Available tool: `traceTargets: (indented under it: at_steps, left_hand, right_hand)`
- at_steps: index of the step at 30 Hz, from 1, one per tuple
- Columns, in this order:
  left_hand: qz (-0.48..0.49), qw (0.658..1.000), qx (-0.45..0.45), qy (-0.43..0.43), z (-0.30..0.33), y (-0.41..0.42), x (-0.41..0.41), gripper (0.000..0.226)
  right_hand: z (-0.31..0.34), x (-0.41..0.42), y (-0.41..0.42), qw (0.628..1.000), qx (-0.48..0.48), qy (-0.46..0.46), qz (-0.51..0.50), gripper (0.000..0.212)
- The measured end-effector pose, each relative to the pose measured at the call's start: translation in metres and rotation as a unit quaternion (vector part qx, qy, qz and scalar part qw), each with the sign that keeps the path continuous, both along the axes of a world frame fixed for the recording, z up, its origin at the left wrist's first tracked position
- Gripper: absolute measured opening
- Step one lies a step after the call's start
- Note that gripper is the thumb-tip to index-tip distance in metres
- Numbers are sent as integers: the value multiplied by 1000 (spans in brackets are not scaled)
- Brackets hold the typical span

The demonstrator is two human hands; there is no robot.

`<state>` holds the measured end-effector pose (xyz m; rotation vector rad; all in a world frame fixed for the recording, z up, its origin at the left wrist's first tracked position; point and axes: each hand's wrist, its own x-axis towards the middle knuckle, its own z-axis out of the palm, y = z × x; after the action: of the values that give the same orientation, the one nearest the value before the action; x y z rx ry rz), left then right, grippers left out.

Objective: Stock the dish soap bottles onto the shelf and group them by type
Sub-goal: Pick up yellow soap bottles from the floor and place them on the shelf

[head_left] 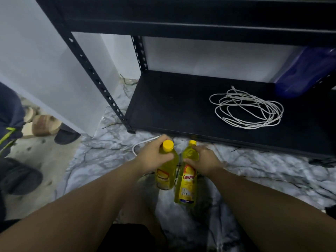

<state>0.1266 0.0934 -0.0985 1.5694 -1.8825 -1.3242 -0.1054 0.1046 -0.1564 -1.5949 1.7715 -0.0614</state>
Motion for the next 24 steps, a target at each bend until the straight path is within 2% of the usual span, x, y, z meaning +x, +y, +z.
traceTargets:
  at_steps: [3,6,12,15,20,24]
  left_hand:
    - [16,999,2,35,-11,-10,-4,22]
    - [33,998,15,56,-17,-20,-8,19]
    - [46,988,87,122,-21,-32,-12,13]
    - [50,987,91,122,-20,-30,-12,13]
    - [43,994,50,86,-19,-25,-10,18]
    - [29,996,27,85,-9,-18,-9,16]
  right_hand:
    - [-53,-2,-6,999,30,13,-20,98]
    - [-50,9,-5,997,43,1,-64,87]
    - [-72,19,-12,985,64,-45,-154,93]
    - [-94,13,-17,979,73,-59,-180,89]
    - [-63,8,-5,965,39,-147,-212,63]
    - [-35,7,5,963,-4,-204,-177,57]
